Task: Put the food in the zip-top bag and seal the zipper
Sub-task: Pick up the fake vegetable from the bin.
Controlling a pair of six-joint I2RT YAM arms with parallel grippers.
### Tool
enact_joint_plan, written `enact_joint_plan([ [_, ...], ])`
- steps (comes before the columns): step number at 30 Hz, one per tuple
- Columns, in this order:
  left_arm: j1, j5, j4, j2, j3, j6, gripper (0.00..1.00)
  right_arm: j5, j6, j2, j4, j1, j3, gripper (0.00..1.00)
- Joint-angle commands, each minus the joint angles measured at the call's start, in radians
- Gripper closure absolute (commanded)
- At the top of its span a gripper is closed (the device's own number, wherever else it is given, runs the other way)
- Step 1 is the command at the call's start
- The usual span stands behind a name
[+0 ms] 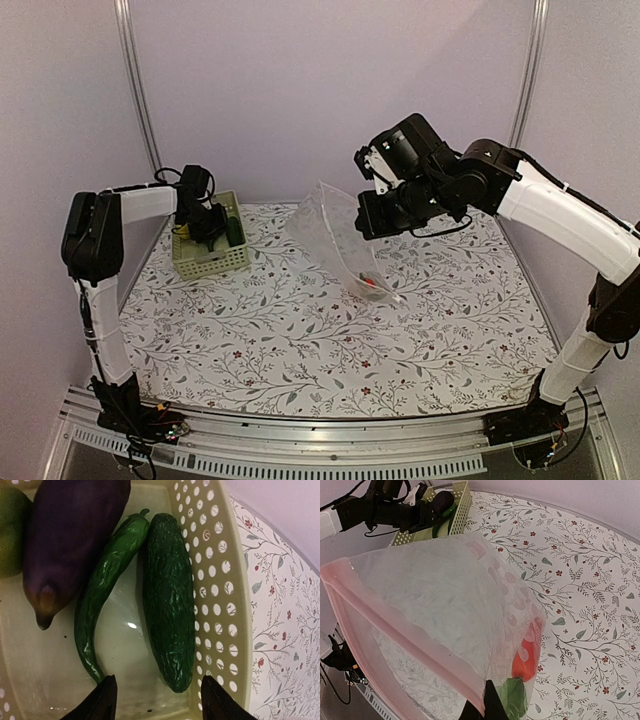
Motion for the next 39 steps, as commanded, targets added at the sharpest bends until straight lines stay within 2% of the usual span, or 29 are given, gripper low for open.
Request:
enact_joint_plan([
  [1, 0.022, 0.045, 0.031, 0.073, 0.054, -0.022, 0.43, -0.007, 0.008, -0.028, 0.007, -0.006, -0.015, 1.0],
  [7, 0.035, 0.108, 0.076, 0.132, 0.094, -0.057, 0.43, -0.014, 0.011, -0.024, 0.009, -0.007, -0.016, 1.0],
  [14, 0.04, 0.131, 0.053, 0.233, 0.183, -0.078, 0.46, -0.009, 0.01, -0.028, 0.009, -0.007, -0.018, 1.0],
  [25, 0.042, 0.1, 0.008, 0.339, 0.291, -0.084, 0.47, -0.024, 0.013, -0.016, 0.008, -0.007, -0.015, 1.0],
  [29, 0.045, 0.103, 0.003, 0.366, 0.309, -0.085, 0.55, -0.028, 0.014, -0.015, 0.009, -0.008, -0.015, 1.0],
  [32, 0.045, 0.098, 0.011, 0.356, 0.292, -0.086, 0.61, -0.027, 0.013, -0.018, 0.008, -0.006, -0.015, 1.0],
  [39, 0.045, 0.056, 0.072, 0.195, 0.199, -0.073, 0.63, -0.028, 0.009, -0.015, 0.008, -0.007, -0.013, 1.0],
])
